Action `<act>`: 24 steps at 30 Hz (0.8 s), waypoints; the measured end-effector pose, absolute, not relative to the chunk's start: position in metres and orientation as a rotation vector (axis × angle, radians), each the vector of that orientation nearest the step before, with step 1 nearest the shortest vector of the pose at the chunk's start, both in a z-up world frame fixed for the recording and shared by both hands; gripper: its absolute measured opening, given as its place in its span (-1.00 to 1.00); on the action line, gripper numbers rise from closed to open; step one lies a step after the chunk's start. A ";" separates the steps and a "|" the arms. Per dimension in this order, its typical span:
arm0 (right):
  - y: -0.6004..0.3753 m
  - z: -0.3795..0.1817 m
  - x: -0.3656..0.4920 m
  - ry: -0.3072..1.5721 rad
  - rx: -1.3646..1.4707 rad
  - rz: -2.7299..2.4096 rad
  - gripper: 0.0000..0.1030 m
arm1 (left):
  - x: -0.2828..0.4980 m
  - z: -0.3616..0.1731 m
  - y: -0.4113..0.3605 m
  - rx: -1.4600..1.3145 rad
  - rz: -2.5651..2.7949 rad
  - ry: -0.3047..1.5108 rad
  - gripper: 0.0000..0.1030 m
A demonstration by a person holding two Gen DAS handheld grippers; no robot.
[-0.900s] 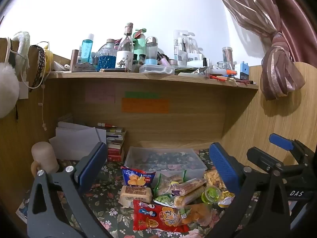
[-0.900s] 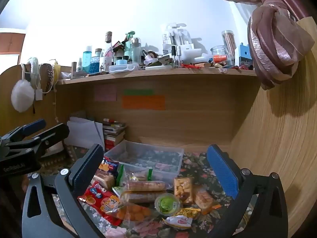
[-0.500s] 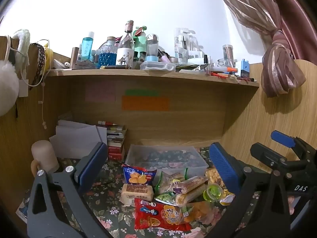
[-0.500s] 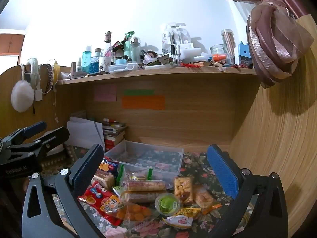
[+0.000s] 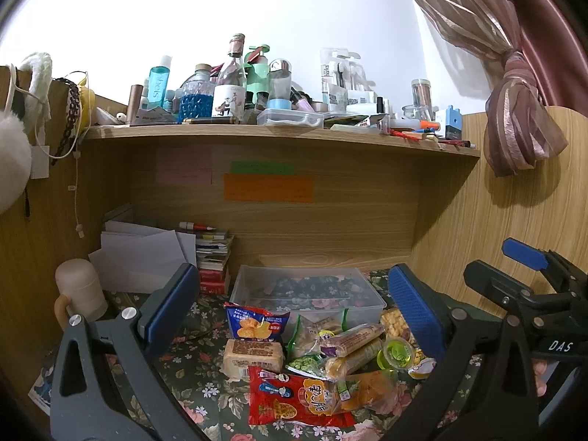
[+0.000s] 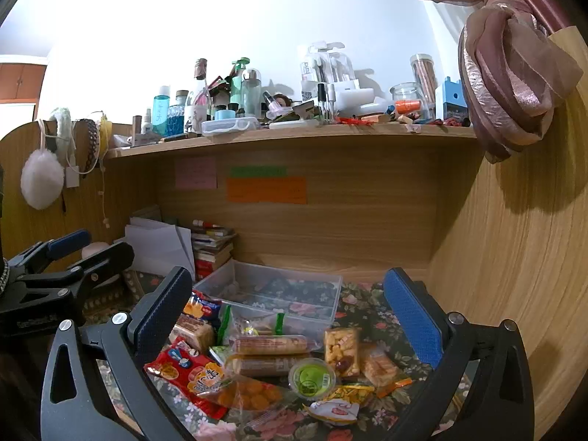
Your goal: Organize snacks
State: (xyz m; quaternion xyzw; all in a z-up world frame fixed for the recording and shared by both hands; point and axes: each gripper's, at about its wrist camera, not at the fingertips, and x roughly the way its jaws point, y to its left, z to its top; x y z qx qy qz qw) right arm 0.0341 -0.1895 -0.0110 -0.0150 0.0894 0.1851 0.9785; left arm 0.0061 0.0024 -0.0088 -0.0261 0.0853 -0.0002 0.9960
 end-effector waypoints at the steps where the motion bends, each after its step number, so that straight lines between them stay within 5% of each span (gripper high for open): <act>1: -0.189 -0.011 0.034 0.180 -0.030 0.371 1.00 | 0.006 -0.009 0.002 -0.053 -0.001 0.171 1.00; 24: -0.188 -0.009 0.033 0.180 -0.014 0.386 1.00 | 0.008 -0.006 -0.001 -0.046 -0.002 0.167 1.00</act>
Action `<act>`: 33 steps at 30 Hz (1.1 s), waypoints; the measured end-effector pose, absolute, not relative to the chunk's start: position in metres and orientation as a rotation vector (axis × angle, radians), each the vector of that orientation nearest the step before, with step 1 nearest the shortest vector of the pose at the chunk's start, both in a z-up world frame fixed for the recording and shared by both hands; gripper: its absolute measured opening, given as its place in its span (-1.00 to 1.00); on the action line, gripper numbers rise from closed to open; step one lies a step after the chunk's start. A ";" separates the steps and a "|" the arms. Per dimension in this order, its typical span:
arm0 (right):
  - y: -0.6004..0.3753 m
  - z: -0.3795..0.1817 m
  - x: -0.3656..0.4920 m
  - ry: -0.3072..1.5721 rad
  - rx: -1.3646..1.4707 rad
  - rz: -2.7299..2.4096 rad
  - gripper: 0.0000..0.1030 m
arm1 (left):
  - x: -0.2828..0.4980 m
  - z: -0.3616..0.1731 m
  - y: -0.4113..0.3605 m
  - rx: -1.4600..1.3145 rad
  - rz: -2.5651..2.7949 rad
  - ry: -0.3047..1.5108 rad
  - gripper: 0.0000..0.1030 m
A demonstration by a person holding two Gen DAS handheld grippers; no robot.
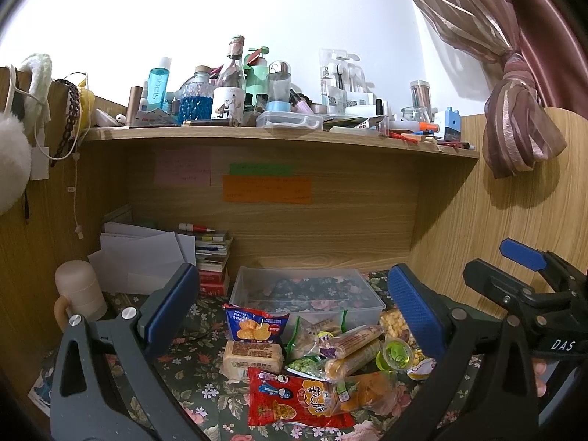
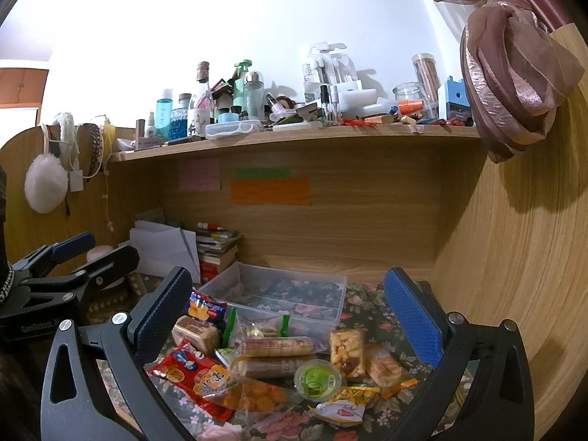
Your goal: Organize snacks
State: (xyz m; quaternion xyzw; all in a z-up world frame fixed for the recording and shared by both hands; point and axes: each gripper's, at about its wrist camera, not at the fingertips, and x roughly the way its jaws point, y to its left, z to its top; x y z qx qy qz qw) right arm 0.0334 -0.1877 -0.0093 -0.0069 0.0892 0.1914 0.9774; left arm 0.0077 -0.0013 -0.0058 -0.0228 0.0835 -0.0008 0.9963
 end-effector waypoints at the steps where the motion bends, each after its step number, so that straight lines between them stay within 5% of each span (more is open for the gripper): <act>1: -0.187 -0.009 0.033 0.179 -0.014 0.386 1.00 | 0.008 -0.006 -0.001 -0.046 -0.001 0.167 1.00; 33: -0.185 -0.009 0.034 0.179 -0.017 0.385 1.00 | 0.009 -0.006 -0.001 -0.049 -0.011 0.173 1.00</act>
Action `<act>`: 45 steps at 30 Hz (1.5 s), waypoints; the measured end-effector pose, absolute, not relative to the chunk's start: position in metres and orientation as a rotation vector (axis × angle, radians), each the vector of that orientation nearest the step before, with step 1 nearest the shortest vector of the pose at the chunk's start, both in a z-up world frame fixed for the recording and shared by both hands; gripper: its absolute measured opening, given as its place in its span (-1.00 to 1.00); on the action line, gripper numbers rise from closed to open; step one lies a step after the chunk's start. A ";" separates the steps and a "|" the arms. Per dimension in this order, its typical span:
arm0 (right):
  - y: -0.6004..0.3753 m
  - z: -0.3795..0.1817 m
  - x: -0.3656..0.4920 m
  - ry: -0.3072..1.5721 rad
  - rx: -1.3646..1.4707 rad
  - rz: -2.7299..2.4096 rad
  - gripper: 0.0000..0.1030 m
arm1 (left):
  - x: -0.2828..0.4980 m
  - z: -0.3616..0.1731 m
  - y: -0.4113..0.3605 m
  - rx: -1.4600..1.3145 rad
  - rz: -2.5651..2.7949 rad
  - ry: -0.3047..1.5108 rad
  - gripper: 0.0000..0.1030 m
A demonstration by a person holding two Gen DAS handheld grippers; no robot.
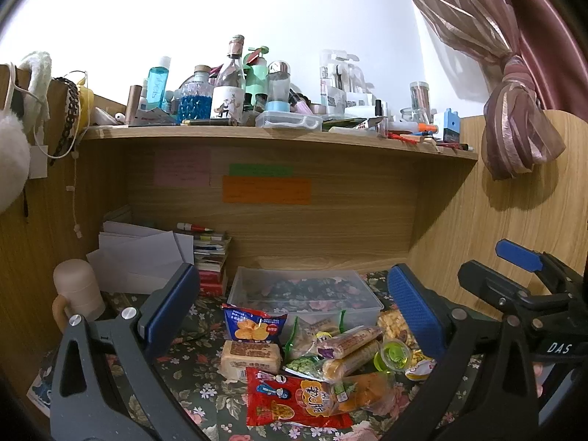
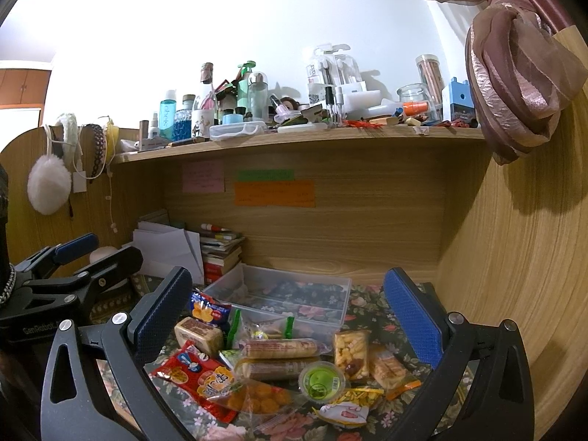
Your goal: Organize snacks
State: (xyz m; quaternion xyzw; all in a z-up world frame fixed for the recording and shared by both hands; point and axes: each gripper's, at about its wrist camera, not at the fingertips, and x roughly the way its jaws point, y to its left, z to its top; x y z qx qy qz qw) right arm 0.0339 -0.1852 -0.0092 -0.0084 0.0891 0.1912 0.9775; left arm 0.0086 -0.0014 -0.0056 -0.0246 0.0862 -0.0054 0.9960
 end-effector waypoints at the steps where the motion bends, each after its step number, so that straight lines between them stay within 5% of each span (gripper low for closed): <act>1: -0.184 -0.009 0.033 0.179 -0.019 0.386 1.00 | 0.009 -0.006 -0.001 -0.050 -0.016 0.177 1.00; 38: -0.235 -0.143 0.122 0.696 -0.003 0.281 1.00 | 0.109 -0.174 0.017 -0.103 -0.052 0.744 1.00; 41: -0.231 -0.149 0.128 0.721 -0.006 0.299 1.00 | 0.110 -0.177 0.015 -0.113 -0.066 0.739 0.89; 45: -0.228 -0.161 0.133 0.758 -0.009 0.311 0.84 | 0.111 -0.175 0.013 -0.143 -0.138 0.753 0.38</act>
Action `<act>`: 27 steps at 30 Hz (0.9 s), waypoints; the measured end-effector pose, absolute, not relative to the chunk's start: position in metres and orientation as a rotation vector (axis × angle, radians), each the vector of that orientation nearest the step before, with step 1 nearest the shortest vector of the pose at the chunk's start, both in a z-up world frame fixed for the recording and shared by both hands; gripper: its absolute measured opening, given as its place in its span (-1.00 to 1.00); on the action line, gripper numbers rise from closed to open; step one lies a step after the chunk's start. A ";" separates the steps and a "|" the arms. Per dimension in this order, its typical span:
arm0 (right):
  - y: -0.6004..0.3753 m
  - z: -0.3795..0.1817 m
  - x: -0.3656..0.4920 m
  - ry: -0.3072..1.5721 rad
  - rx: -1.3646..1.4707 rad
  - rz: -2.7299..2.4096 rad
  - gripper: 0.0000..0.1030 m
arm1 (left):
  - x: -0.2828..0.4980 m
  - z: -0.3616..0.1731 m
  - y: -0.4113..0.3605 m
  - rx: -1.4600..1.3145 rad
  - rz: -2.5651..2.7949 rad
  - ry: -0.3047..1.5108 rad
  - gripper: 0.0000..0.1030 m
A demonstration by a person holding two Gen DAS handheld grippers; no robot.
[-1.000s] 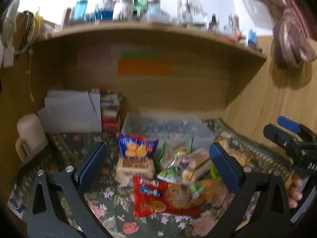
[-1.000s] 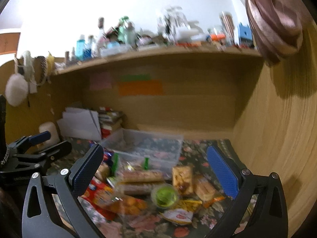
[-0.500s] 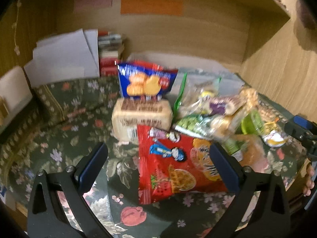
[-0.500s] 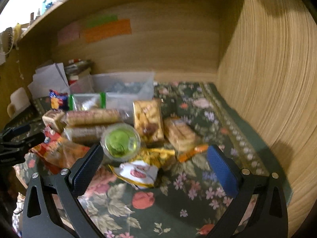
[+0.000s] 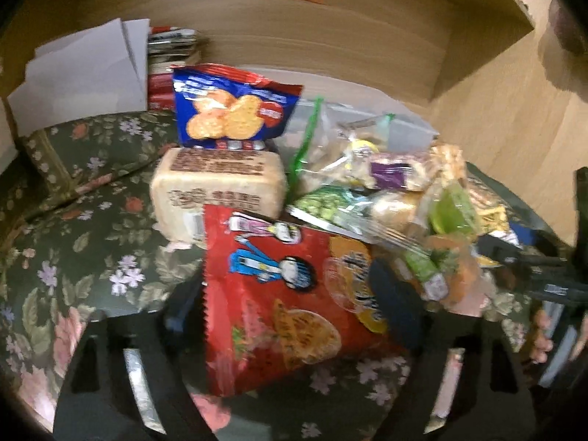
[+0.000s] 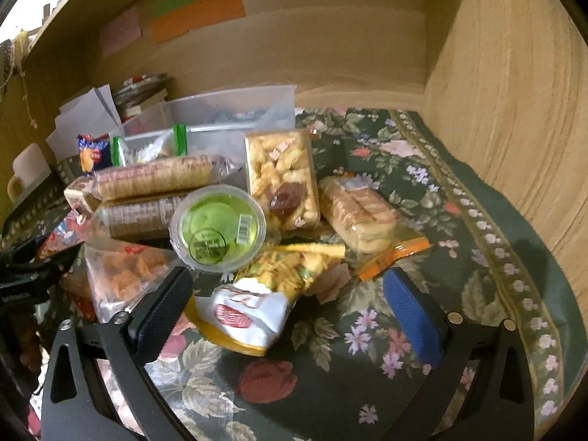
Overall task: Organize snacks
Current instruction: 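Grasp the red chip bag with the left tool while the right tool grasps the yellow snack bag, then carry both bags into the clear plastic box and open both tools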
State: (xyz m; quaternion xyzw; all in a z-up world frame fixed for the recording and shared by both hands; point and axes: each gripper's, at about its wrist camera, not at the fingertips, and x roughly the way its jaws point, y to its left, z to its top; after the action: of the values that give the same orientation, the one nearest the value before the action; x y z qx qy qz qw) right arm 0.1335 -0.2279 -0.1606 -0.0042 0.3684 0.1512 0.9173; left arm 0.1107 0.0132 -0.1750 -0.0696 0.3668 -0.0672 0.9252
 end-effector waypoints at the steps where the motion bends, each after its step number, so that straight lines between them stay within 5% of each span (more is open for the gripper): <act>1: -0.228 -0.162 0.133 0.759 -0.009 0.308 0.76 | 0.111 -0.174 0.012 -0.145 -0.145 0.757 0.36; 4: -0.231 -0.161 0.130 0.745 -0.008 0.303 0.43 | 0.110 -0.173 0.011 -0.156 -0.159 0.759 0.26; 7: -0.235 -0.158 0.130 0.744 0.005 0.313 -0.06 | 0.106 -0.169 0.013 -0.175 -0.169 0.760 0.00; 9: -0.238 -0.158 0.130 0.747 0.016 0.318 -0.21 | 0.101 -0.165 0.013 -0.165 -0.158 0.747 -0.18; 12: -0.241 -0.158 0.129 0.743 0.026 0.319 -0.29 | 0.096 -0.158 0.015 -0.163 -0.145 0.739 -0.36; 27: -0.253 -0.133 0.110 0.644 0.034 0.289 -0.41 | 0.084 -0.115 0.027 -0.089 -0.060 0.650 -0.66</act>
State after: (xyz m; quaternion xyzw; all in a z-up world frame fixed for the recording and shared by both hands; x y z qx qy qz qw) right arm 0.1095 -0.2529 -0.1328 0.0165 0.3153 0.1414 0.9382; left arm 0.0840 0.0267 -0.1146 -0.0435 0.3194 -0.0293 0.9462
